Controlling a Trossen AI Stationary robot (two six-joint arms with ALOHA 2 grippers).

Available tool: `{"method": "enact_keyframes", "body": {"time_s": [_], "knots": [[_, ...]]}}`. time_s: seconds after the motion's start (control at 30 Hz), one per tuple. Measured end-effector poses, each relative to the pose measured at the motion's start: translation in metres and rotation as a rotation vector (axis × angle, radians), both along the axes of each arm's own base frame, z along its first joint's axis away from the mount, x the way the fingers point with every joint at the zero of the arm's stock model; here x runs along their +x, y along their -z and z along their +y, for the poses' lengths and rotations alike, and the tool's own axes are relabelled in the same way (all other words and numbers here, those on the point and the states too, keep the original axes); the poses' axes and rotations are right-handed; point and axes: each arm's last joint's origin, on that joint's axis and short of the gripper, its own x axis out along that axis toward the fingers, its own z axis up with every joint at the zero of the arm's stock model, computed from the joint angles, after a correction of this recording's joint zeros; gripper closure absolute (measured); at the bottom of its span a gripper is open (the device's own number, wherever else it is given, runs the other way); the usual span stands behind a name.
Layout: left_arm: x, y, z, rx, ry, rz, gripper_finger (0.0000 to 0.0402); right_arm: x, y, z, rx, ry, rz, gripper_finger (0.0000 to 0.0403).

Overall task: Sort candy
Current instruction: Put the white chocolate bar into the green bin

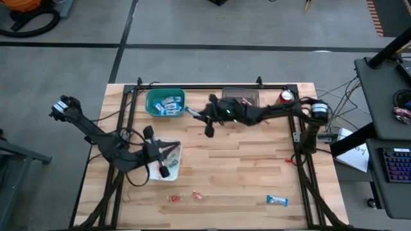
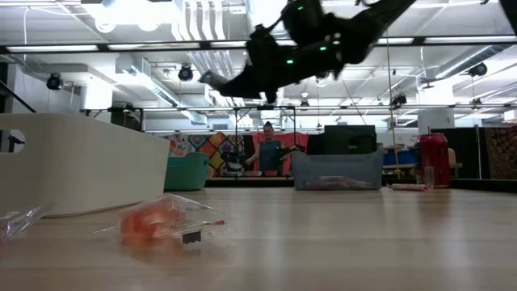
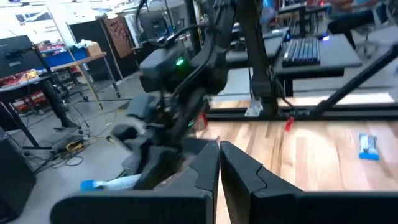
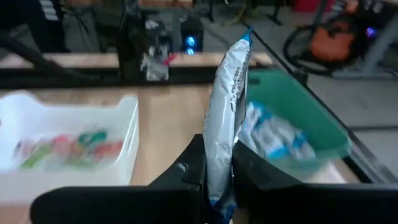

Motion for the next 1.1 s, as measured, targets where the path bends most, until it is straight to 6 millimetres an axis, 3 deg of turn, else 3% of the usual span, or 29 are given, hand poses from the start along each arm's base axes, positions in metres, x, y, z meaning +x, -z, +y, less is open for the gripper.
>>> {"method": "enact_keyframes", "body": {"time_s": [0.13,0.5,0.67,0.93,1.1], "knots": [[-0.012,-0.011,0.007,-0.034,0.009,-0.044,0.0402,0.029,-0.003,-0.029,0.003,-0.03,-0.035,0.0375],[-0.035,-0.028,0.022,-0.072,0.02,-0.094,0.0402,0.093,0.031,-0.087,0.023,0.049,-0.049,0.0374],[-0.035,-0.027,0.022,-0.065,0.02,-0.086,0.0402,0.103,0.042,-0.099,0.053,0.078,-0.024,0.0363],[-0.031,-0.022,0.019,-0.046,0.021,-0.061,0.0402,0.108,0.048,-0.106,0.095,0.091,0.043,0.0256],[-0.028,-0.019,0.017,-0.051,0.02,-0.053,0.0402,0.101,0.034,-0.103,0.111,0.068,0.107,0.021]]}}
